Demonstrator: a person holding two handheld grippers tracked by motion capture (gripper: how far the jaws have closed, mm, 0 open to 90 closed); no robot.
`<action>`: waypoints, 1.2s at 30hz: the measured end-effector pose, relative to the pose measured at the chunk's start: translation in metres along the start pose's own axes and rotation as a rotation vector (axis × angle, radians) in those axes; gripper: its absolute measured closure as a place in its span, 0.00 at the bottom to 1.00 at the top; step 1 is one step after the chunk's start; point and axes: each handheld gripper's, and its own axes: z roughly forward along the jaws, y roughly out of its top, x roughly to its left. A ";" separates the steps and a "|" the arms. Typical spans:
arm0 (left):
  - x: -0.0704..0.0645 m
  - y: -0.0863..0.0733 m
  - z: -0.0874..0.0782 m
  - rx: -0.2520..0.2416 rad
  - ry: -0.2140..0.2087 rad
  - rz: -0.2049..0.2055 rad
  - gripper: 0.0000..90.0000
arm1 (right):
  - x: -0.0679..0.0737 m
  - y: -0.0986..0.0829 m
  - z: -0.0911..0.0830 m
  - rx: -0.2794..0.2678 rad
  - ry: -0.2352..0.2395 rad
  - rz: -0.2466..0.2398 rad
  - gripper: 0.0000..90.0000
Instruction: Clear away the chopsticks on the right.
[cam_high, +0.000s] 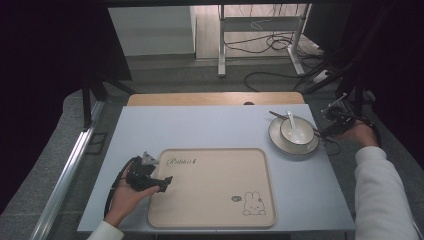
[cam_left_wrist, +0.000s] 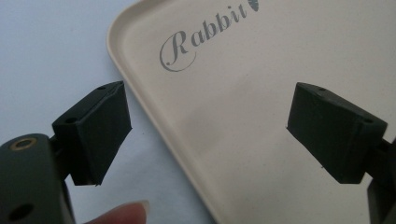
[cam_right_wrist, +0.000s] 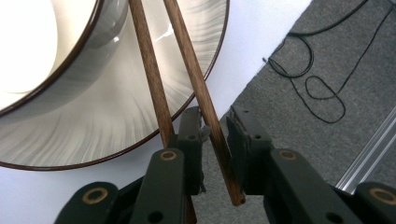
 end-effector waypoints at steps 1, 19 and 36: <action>0.000 0.000 0.000 0.000 0.000 -0.001 0.15 | 0.000 0.000 0.001 -0.001 -0.004 -0.012 0.85; 0.003 -0.002 -0.003 -0.012 -0.006 -0.006 0.15 | 0.010 -0.002 -0.030 -0.123 -0.041 0.019 0.93; 0.001 -0.004 -0.013 -0.047 -0.011 -0.002 0.15 | 0.140 -0.010 -0.114 -0.321 0.077 0.123 0.93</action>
